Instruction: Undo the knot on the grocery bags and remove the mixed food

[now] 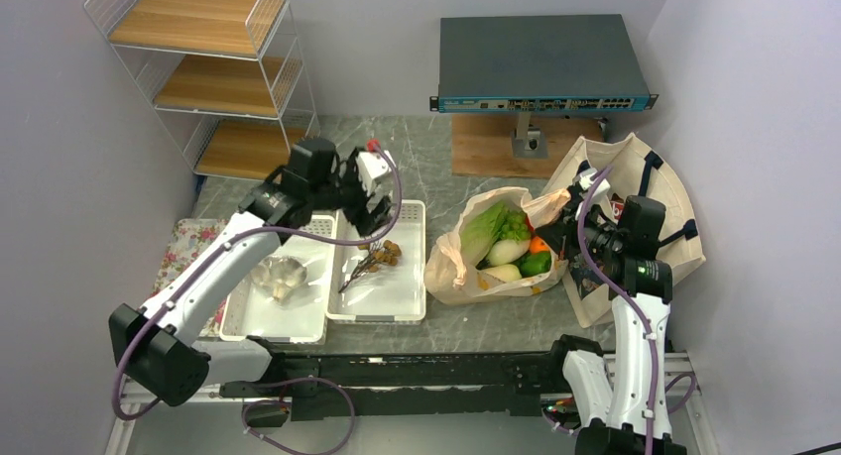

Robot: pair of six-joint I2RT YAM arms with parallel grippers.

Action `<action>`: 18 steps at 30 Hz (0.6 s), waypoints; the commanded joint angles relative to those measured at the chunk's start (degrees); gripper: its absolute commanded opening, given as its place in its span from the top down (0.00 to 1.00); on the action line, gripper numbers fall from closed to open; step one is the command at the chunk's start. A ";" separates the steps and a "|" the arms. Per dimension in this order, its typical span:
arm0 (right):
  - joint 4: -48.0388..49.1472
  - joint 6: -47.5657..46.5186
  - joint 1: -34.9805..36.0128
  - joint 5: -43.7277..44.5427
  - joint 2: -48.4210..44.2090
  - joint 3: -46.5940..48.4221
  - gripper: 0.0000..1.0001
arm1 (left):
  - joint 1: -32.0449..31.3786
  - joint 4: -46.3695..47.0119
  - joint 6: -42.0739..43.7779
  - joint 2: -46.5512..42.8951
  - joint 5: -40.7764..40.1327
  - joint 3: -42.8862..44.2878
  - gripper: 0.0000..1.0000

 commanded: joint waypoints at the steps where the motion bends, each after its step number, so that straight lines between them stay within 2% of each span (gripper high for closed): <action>1: 1.93 -1.27 0.20 -1.81 -0.75 0.02 1.00 | -4.71 2.02 12.91 0.84 5.06 15.93 0.13; 4: 2.09 -0.69 0.21 -2.57 -0.75 -0.04 1.00 | -16.96 -3.40 22.84 6.51 -3.08 26.46 0.18; 9: 1.97 0.79 0.23 -2.98 -1.07 0.14 1.00 | -29.44 -1.78 25.07 14.12 -5.53 31.55 0.35; 13: 3.04 3.67 0.34 -3.37 -1.26 -0.09 1.00 | -34.96 4.09 28.30 20.09 -9.73 28.39 0.48; 18: 2.75 4.09 0.31 -2.64 -0.19 1.68 1.00 | -34.82 9.01 26.95 29.55 -18.80 23.66 0.59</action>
